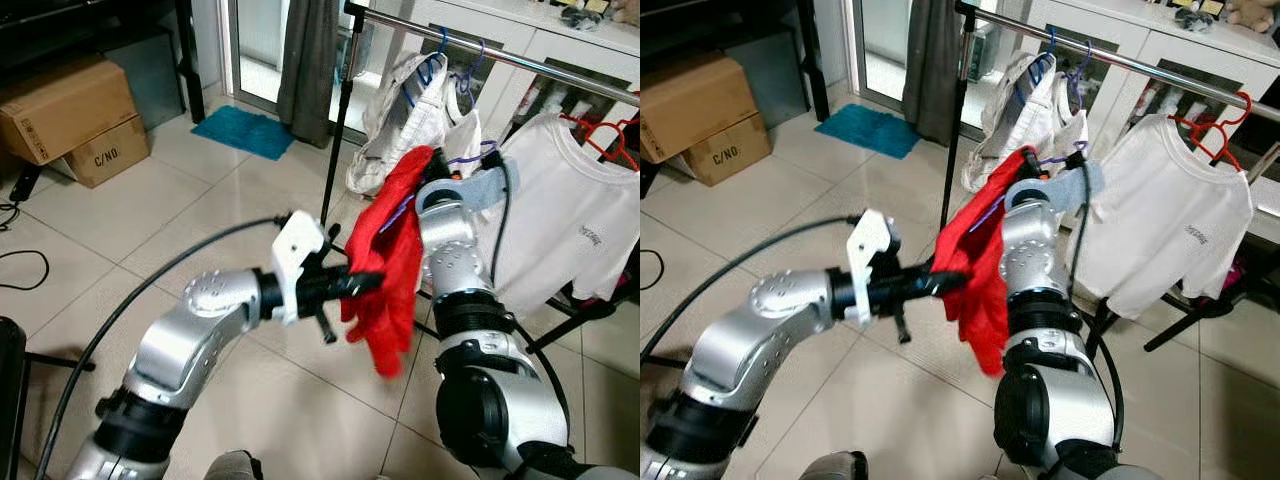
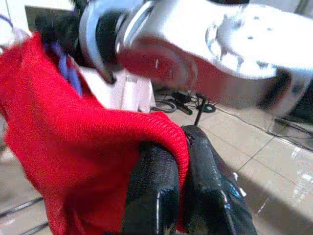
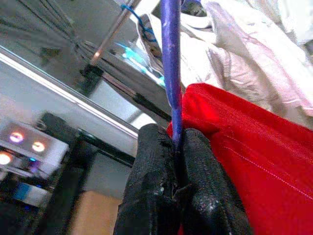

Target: Hang hanger

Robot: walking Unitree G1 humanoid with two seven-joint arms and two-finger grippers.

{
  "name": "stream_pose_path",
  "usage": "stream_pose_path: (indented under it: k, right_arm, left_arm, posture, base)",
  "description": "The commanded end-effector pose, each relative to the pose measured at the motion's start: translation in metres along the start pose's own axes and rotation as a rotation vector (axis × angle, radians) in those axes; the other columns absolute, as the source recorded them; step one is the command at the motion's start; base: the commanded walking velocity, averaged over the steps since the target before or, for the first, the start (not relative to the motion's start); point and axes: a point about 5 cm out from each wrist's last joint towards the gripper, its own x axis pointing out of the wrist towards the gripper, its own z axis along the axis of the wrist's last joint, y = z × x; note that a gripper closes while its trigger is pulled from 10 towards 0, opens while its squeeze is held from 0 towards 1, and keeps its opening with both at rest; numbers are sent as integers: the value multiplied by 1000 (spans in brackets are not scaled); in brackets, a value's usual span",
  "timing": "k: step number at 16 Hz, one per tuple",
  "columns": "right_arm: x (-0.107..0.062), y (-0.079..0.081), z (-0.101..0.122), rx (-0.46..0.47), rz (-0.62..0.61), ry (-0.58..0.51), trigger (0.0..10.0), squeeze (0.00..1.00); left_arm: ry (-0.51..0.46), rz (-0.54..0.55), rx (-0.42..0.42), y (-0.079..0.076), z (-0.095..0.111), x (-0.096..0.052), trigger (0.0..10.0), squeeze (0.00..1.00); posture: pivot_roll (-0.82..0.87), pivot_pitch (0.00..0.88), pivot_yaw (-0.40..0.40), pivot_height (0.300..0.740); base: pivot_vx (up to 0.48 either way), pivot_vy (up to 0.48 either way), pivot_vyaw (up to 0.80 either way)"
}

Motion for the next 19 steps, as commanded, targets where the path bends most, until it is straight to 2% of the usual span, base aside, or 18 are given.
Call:
stream_pose_path:
  k: [1, 2, 4, 6, 7, 9, 11, 13, 14, 15, 17, 18, 19]
  right_arm:
    - [-2, 15, -9, -53, 22, 9, 10000, 0]
    - [-3, 14, -16, -107, 23, 30, 10000, 0]
    - [-6, 11, -28, -108, 61, 102, 10000, 0]
    - [-9, 9, -34, -114, 112, 140, 10000, 0]
    - [-11, 9, -36, -150, 143, 157, 10000, 0]
    - [-14, 9, -39, -148, 199, 193, 10000, 0]
    - [-17, 9, -39, -132, 227, 208, 10000, 0]
    - [-17, 8, -37, -124, 242, 212, 10000, 0]
    - [-18, 7, -36, -119, 259, 219, 10000, 0]
    - [-19, 9, -35, -131, 301, 242, 10000, 0]
    - [-21, 10, -36, -144, 333, 265, 10000, 0]
    - [-25, 10, -37, -163, 366, 293, 10000, 0]
    - [-26, 9, -38, -169, 371, 299, 10000, 0]
  left_arm:
    - [-55, -12, 91, -2, 25, 5, 0, 0]
    - [-65, 14, 151, 2, 36, 5, 0, 0]
    - [-40, 49, 234, 12, 49, -2, 0, 0]
    - [31, 32, 276, 14, 49, -11, 0, 0]
    - [85, 23, 293, 16, 44, -17, 0, 0]
    - [147, 67, 280, 23, 30, -21, 0, 0]
    - [198, 1, 244, 13, 14, -18, 0, 0]
    - [203, -35, 207, 5, 6, -14, 0, 0]
    - [210, 8, 192, 8, 3, -12, 0, 0]
    - [213, 133, 196, 22, 2, -12, 0, 0]
    - [180, 223, 191, 32, 5, -13, 0, 0]
    - [88, 317, 179, 42, 18, -17, 0, 0]
    - [61, 331, 174, 43, 22, -18, 0, 0]
  posture:
    - [78, 16, -86, 740]
    - [78, 13, -86, 740]
    - [76, 5, -89, 740]
    - [76, 0, -93, 740]
    - [76, 0, -94, 740]
    - [74, 0, -96, 740]
    - [73, 0, -97, 740]
    - [72, 0, -97, 740]
    - [71, 0, -98, 740]
    - [68, 0, -97, 740]
    - [67, 0, -98, 740]
    - [68, 0, -101, 740]
    - [68, 0, -102, 740]
  base:
    - [0, 0, 0]
    - [0, 0, 0]
    - [0, 0, 0]
    - [0, 0, 0]
    - [0, 0, 0]
    - [0, 0, 0]
    - [0, 0, 0]
    - [0, 0, 0]
    - [0, 0, 0]
    - [0, 0, 0]
    - [0, 0, 0]
    - [0, 0, 0]
    - [0, 0, 0]
